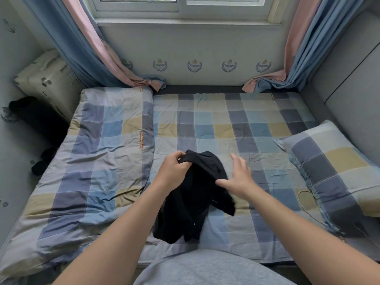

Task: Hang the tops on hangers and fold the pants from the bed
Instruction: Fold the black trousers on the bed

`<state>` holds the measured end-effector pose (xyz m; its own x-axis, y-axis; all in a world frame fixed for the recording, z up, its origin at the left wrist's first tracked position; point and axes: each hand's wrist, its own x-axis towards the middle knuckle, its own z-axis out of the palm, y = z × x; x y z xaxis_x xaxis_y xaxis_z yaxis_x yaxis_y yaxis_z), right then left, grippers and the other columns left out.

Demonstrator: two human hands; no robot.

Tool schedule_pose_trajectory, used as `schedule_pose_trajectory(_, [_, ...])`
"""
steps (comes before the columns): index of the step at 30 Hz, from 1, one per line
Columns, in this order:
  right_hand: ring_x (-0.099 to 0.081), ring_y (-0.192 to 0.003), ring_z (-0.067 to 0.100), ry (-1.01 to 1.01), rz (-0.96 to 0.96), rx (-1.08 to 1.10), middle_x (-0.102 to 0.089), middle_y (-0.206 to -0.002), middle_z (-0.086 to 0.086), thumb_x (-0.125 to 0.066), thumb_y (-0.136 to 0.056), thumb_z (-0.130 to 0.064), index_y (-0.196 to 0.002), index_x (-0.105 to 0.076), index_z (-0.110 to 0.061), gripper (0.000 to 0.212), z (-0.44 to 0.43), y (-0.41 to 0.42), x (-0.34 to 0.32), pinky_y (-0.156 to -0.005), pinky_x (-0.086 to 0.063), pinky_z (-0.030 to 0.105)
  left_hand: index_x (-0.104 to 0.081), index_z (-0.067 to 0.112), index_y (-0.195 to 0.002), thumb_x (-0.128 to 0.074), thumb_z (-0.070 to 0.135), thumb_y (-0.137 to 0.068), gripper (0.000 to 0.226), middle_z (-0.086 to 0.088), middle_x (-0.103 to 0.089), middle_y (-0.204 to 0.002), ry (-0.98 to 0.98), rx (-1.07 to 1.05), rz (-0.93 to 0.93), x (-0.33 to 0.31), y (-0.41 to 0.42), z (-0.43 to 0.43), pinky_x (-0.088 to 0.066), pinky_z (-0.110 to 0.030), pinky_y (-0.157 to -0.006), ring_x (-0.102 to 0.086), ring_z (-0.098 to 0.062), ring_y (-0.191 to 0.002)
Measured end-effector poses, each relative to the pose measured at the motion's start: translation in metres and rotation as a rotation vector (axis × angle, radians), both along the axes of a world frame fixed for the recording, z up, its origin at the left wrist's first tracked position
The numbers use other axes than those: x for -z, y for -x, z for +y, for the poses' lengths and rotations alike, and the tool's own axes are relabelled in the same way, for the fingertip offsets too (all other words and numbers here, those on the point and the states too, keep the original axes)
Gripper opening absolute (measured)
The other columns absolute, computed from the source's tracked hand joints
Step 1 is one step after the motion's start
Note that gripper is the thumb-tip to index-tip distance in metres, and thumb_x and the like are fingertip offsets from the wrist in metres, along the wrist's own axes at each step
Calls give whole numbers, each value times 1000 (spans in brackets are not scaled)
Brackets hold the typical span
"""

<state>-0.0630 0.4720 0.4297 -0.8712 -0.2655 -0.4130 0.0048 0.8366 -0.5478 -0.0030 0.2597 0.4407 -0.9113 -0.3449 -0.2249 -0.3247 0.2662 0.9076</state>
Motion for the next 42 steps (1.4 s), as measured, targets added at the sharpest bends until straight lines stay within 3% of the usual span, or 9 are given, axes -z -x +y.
schedule_pose_trajectory(3, [-34, -141, 23, 226, 51, -203, -36, -154, -2, -76, -79, -39, -153, -28, -33, 89, -25, -17, -2, -115, -33, 49, -70, 12, -90, -63, 18, -90, 10, -12, -70, -87, -3, 101, 29, -17, 1, 2, -50, -32, -69, -61, -12, -73])
schedule_pose_trajectory(8, [-62, -90, 22, 369, 108, -99, -66, -93, -1, -51, -92, -15, -107, -59, -26, 20, -48, -24, -4, -76, -51, 38, -69, 11, -88, -72, 9, -87, 3, -3, -68, -77, 37, 145, 65, -35, 0, -7, -52, -31, -68, -62, -10, -70])
schedule_pose_trajectory(10, [-58, -72, 23, 368, 174, -71, -60, -75, 0, -45, -94, -10, -87, -54, -24, 17, -47, -17, -6, -61, -43, 34, -68, 16, -87, -79, 14, -83, 11, 1, -68, -77, 58, 168, 67, -37, -5, -15, -51, -24, -64, -62, -6, -69])
schedule_pose_trajectory(14, [-53, -59, 15, 373, 302, -89, -54, -65, -4, -46, -94, -10, -86, -50, -24, 17, -40, -6, -12, -52, -36, 26, -62, 24, -86, -76, 14, -85, 17, 6, -63, -75, 376, 128, 36, -25, -14, -30, -42, -14, -58, -58, -7, -68])
schedule_pose_trajectory(18, [-49, -51, 6, 223, 438, -147, -49, -56, -11, -66, -85, -26, -79, -47, -30, 20, -34, -8, -9, -47, -30, 20, -57, 21, -90, -67, 0, -84, 23, 0, -62, -88, 568, -56, 57, -2, -21, -30, -49, -34, -68, -59, -21, -81])
schedule_pose_trajectory(23, [-49, -51, 10, 177, 517, -113, -49, -55, -12, -57, -89, -18, -81, -50, -27, 14, -12, -2, -2, -46, -27, 23, -56, 16, -105, -54, -9, -76, 38, -7, -63, -106, 631, -165, -105, 34, -32, -38, -41, -34, -69, -58, -30, -95])
schedule_pose_trajectory(29, [-48, -58, 20, 56, 543, -59, -49, -63, -11, -52, -89, -9, -75, -47, -24, 21, 26, 6, 6, -49, -25, 25, -67, 12, -96, -60, 4, -86, 15, -11, -58, -107, 734, -221, -77, 54, -42, -60, -45, -39, -74, -54, -36, -98])
schedule_pose_trajectory(35, [-49, -70, 24, 32, 447, -8, -49, -75, -5, -47, -84, 4, -77, -49, -18, 23, 42, 17, 14, -52, -29, 29, -47, 18, -95, -51, 8, -92, 11, -2, -57, -79, 573, 5, -105, 66, -36, -61, -38, -36, -63, -52, -27, -71])
schedule_pose_trajectory(42, [-51, -83, 28, 35, 349, 3, -54, -88, 6, -42, -86, 10, -87, -55, -10, 24, 47, 30, 22, -69, -41, 38, -49, 26, -88, -61, 8, -77, 24, 2, -61, -84, 438, 285, -314, 78, -36, -50, -43, -31, -60, -59, -19, -78])
